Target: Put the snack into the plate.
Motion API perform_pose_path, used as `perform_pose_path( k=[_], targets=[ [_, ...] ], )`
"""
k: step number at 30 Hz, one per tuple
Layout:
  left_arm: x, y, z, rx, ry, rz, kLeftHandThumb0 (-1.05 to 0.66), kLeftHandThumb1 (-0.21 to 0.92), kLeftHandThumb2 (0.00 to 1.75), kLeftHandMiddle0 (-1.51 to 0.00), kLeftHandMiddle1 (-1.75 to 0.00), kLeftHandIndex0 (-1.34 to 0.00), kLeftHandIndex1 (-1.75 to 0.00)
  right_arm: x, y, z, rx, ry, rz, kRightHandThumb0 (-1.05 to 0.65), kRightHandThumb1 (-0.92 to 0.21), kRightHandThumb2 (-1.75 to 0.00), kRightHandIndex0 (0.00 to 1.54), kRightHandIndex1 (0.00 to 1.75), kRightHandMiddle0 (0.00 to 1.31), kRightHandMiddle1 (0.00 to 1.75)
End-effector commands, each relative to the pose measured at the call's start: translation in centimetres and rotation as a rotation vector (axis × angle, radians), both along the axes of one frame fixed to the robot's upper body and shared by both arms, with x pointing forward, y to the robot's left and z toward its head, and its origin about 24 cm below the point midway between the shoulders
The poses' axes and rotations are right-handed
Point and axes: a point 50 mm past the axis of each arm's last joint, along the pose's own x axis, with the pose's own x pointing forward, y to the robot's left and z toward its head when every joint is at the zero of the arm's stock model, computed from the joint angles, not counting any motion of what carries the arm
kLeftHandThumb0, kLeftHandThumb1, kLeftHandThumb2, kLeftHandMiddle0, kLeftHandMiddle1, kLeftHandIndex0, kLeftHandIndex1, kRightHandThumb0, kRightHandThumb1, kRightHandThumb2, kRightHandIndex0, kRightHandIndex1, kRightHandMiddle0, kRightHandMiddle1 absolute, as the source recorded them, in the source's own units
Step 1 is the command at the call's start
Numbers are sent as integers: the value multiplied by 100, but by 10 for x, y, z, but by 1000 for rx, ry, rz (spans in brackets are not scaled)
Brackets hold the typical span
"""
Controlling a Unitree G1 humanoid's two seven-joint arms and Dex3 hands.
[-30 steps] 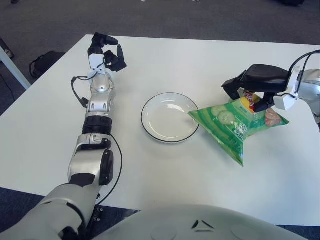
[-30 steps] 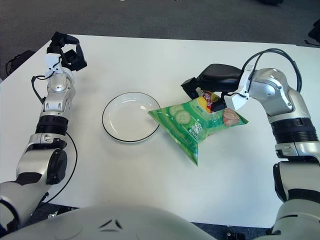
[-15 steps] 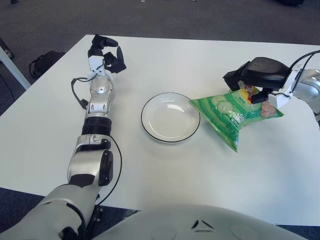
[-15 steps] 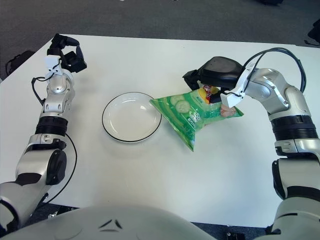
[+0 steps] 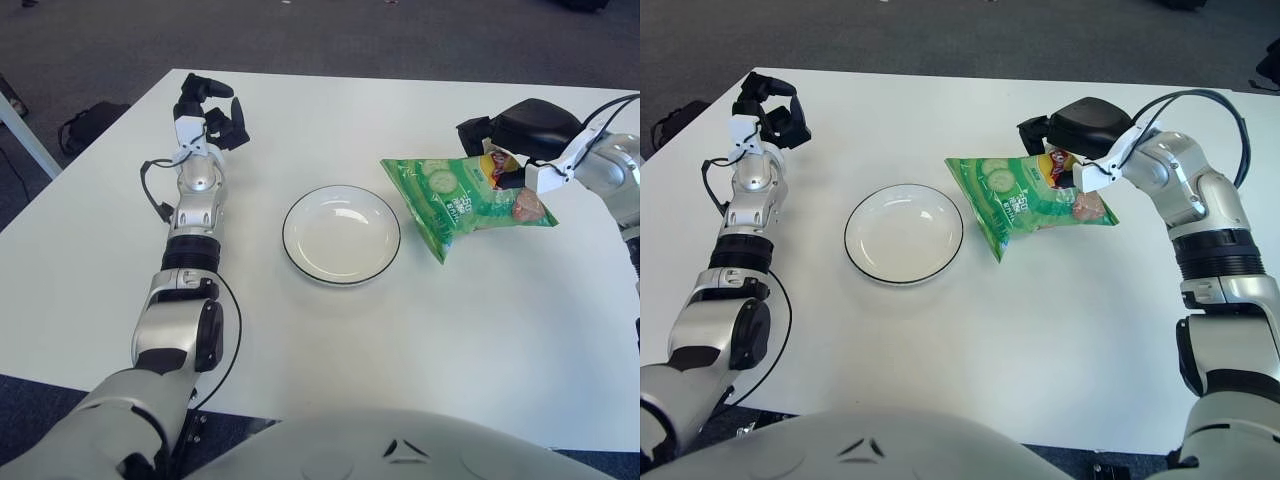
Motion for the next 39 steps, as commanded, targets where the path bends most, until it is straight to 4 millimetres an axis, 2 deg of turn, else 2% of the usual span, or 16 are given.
perform_pose_path(
  k=[1, 21, 24, 29, 30, 32, 35, 36, 37, 38, 39],
  targets=[
    [-2, 3, -3, -18, -6, 15, -44, 44, 116, -103, -175, -51, -175, 4, 4, 7, 1, -65, 9, 0, -4, -161, 84, 166, 60, 175],
    [-2, 6, -6, -12, 6, 34, -44, 46, 114, -104, -175, -50, -175, -1, 7, 30, 31, -177, 53, 0, -4, -160, 86, 162, 59, 175],
    [-2, 6, -6, -4, 12, 38, -44, 45, 114, -104, -175, -50, -175, 1, 6, 40, 51, -142, 31, 0, -5, -161, 84, 167, 58, 175],
    [-2, 6, -6, -2, 14, 41, -44, 46, 114, -101, -175, -50, -175, 0, 6, 42, 85, -109, 30, 0, -2, -165, 85, 174, 59, 172],
    [-2, 6, -6, -2, 14, 42, -44, 46, 114, -101, -175, -50, -175, 0, 7, 43, 96, -103, 36, 0, -6, -161, 80, 174, 59, 173],
    [-3, 6, -6, -2, 14, 43, -44, 46, 114, -100, -175, -50, -175, -1, 7, 44, 112, -94, 45, 0, -20, -145, 63, 174, 53, 174],
    [-3, 6, -6, -3, 14, 45, -44, 46, 114, -100, -175, -50, -175, -2, 7, 45, 135, -80, 60, 0, -34, -129, 49, 175, 45, 174],
    [-3, 6, -6, -5, 13, 47, -44, 46, 114, -100, -175, -50, -175, -2, 8, 46, 152, -74, 70, 8, -38, -124, 48, 175, 36, 172],
    [-3, 6, -6, -5, 12, 48, -44, 45, 114, -101, -175, -50, -175, -3, 8, 46, 164, -69, 77, -22, -43, -107, 36, 175, 23, 163],
    [-3, 6, -6, -6, 12, 48, -44, 45, 114, -101, -175, -51, -175, -3, 8, 47, 170, -65, 82, -41, -46, -95, 29, 175, 15, 156],
    [-3, 6, -6, -7, 12, 49, -44, 45, 115, -101, -175, -51, -175, -3, 7, 47, 180, -62, 85, -50, -49, -89, 24, 175, 12, 152]
  ],
)
